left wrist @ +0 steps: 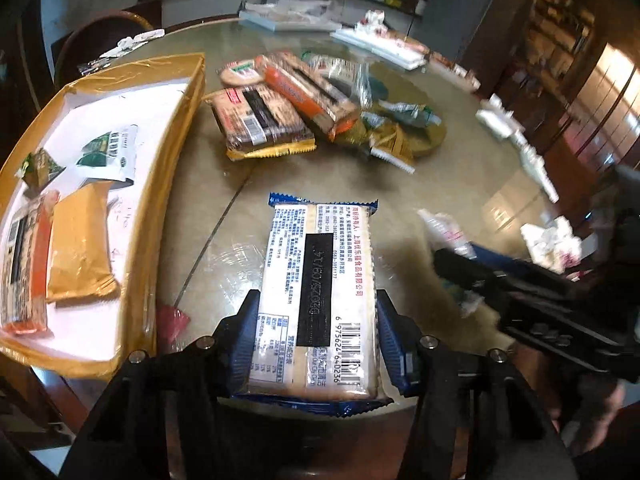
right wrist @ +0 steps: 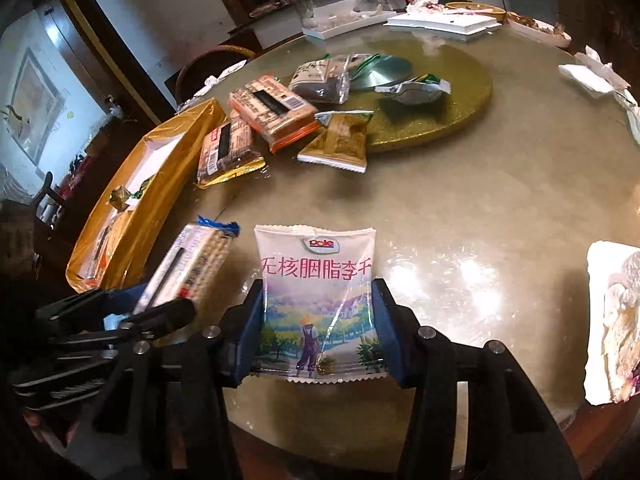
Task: Organize snacks
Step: 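Place both packets into the white tray and open both grippers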
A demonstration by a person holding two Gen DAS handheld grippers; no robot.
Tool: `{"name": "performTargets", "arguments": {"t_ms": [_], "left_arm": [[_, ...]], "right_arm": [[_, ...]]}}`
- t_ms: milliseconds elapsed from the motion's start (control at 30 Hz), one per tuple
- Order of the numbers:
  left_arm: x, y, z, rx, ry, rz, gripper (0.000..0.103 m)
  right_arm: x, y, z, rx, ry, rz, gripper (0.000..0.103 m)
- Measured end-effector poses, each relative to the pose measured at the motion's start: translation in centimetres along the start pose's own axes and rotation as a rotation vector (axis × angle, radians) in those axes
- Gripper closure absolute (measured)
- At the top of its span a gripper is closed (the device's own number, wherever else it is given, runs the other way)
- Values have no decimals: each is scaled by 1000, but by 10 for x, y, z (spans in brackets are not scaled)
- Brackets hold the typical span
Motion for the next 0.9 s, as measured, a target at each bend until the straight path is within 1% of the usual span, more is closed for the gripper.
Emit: {"name": "performTargets", "arguments": {"t_ms": [100,167,300,433,500,633,700,767,800,900], "left_arm": [[17,-2,-5,37,44,35,49],[28,-4,-7,53,69,54,49],[54,-14,-16,77,95,123,49],[74,-24,-33,117,118,168,49],[83,-32,-46,130,96,199,49],[97,-56,-90,206,48,239,49],[102,-72,-114,233,-4,260,49],[103,-91,-142,255,-64,279,49],[100,-100,-154,262,-91,276,49],[86,-128,-188,295,-138,250,49]], "right_arm": [[-1,1,-7,9,4,8,50],[-2,2,-12,10,-23,6,50],[-6,0,-18,-8,-59,3,50],[6,-10,-40,6,-122,36,50],[10,-19,-56,28,-152,51,50],[8,-44,-99,85,-217,67,50],[2,-59,-119,114,-249,61,50],[-9,-77,-139,150,-257,57,50],[-16,-89,-151,169,-258,52,50],[-44,-117,-175,179,-262,15,50]]}}
Point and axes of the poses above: each gripper's, at about its wrist camera, not at the fingertips, and x roughly against the way its jaws point, z to its right, y to its underside, the point moved 5 cm from there along -x, roughly the way its jaws point, and after that the axes turned 1 degree about -z, right-handed, at the moved point
